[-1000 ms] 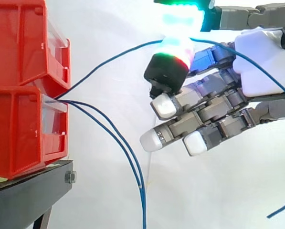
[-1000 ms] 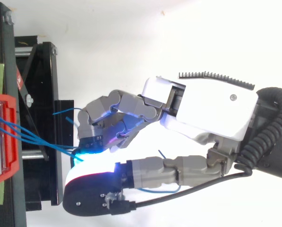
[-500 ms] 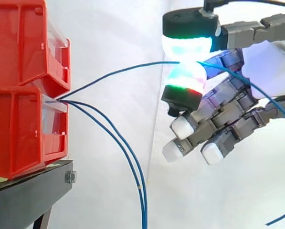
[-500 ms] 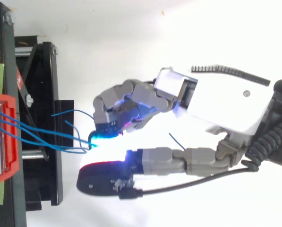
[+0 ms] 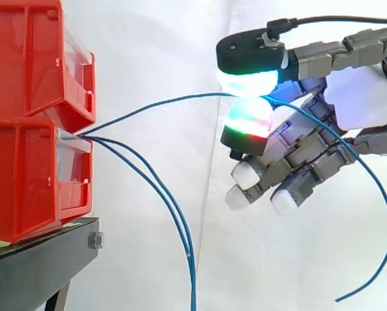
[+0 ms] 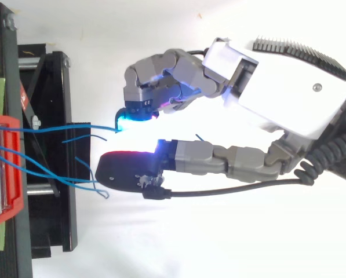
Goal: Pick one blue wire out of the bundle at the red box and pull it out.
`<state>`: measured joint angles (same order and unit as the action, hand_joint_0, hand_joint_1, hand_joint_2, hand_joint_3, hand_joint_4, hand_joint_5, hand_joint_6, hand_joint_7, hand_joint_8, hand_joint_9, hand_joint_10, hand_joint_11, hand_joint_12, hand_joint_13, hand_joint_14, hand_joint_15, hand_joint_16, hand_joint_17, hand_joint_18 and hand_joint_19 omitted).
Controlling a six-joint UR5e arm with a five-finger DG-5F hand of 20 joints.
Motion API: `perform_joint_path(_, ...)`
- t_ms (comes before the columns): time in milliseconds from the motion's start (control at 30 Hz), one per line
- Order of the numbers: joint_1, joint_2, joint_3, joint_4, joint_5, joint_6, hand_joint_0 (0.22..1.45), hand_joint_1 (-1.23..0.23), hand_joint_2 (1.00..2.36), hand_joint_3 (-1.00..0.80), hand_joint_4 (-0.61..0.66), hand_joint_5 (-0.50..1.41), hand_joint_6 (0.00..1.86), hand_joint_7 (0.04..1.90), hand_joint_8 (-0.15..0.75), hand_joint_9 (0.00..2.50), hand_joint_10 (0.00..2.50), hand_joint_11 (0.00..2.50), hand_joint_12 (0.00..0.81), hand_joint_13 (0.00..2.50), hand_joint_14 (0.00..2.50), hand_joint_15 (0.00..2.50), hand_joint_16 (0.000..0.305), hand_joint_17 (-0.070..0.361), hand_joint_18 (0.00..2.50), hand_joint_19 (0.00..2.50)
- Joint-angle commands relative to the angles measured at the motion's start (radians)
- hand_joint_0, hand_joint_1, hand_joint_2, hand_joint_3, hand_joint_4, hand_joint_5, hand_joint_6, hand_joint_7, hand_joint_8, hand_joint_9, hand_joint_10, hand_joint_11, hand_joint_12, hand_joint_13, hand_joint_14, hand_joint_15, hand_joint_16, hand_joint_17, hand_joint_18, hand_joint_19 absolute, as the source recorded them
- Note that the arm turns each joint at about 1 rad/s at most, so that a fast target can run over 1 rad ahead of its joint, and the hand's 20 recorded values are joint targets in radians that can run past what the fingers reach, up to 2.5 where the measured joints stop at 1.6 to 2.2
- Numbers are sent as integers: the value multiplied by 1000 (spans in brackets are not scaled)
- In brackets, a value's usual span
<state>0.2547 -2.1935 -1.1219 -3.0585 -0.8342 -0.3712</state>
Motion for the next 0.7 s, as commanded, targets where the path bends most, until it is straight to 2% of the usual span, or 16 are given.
perform_joint_path(0, 0, 0, -1, 12, 1, -8, 614, -731, 1014, 10, 100, -145, 938, 1304, 422, 914, 14, 644, 503, 587, 8, 269, 71, 159, 786, 451)
perform_joint_path(133, 0, 0, -1, 12, 7, -18, 618, -733, 1014, -1, 95, -148, 939, 1297, 419, 900, 16, 632, 502, 581, 8, 271, 70, 158, 777, 445)
perform_joint_path(300, 6, 0, -1, 9, 4, -32, 655, -761, 1017, -173, 88, -186, 944, 1236, 351, 764, 18, 646, 455, 487, 9, 253, 61, 138, 638, 444)
perform_joint_path(500, 8, 0, -1, 0, 9, -32, 677, -852, 1013, -309, 132, -202, 943, 1165, 342, 725, 16, 654, 450, 477, 9, 242, 61, 137, 623, 424)
perform_joint_path(667, 6, 0, -3, 0, 9, -29, 684, -858, 1010, -358, 147, -201, 941, 1137, 338, 723, 18, 647, 449, 480, 8, 240, 61, 136, 625, 428)
